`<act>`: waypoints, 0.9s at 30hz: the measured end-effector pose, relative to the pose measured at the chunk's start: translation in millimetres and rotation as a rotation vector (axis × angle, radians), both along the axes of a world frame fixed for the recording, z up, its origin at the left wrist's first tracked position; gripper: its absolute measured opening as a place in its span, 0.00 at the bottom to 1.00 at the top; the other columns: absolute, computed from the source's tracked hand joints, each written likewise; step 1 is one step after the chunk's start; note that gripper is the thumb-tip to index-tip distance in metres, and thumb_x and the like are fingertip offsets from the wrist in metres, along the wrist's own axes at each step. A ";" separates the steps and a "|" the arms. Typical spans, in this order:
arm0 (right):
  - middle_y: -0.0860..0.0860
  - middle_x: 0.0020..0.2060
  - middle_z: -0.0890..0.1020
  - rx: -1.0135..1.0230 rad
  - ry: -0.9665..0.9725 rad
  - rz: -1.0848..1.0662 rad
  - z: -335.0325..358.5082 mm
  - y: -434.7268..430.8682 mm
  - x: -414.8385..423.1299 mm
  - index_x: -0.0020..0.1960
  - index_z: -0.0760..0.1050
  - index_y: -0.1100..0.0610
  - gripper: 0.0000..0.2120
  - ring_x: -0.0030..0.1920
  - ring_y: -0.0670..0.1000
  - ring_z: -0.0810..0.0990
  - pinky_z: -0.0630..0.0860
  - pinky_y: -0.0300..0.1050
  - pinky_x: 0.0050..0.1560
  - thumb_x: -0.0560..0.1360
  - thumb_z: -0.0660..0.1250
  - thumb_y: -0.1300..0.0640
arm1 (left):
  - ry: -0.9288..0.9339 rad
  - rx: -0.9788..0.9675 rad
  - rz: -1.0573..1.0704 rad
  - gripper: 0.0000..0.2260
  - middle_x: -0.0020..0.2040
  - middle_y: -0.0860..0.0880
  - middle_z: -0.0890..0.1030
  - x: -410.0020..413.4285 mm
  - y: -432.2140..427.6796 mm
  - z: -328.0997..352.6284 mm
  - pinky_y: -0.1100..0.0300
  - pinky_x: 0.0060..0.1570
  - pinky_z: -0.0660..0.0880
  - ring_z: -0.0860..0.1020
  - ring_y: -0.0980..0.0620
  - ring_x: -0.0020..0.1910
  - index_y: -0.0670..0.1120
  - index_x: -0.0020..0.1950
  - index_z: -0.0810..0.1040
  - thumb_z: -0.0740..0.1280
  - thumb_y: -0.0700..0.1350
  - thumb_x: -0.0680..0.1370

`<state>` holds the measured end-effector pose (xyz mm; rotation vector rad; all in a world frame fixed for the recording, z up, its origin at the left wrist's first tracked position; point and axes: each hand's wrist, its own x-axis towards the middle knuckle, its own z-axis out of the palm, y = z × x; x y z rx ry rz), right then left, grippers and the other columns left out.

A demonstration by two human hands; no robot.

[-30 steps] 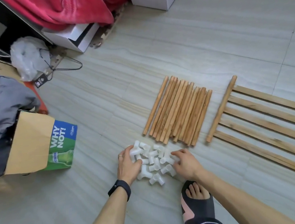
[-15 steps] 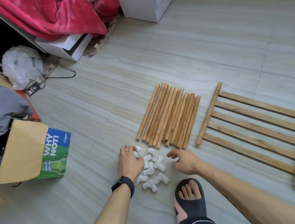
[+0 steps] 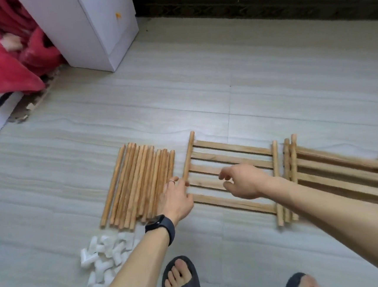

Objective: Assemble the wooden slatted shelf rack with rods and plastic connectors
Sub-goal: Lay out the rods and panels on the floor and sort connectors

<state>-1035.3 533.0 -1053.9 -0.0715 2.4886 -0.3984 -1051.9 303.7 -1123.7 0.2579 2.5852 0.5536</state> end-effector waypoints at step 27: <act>0.50 0.82 0.37 0.187 -0.119 -0.676 -117.0 169.9 181.7 0.83 0.51 0.59 0.38 0.82 0.55 0.46 0.58 0.60 0.78 0.83 0.48 0.35 | -0.132 -0.354 -0.417 0.30 0.83 0.49 0.39 36.4 93.6 -60.6 0.40 0.78 0.49 0.40 0.28 0.78 0.65 0.81 0.44 0.57 0.56 0.83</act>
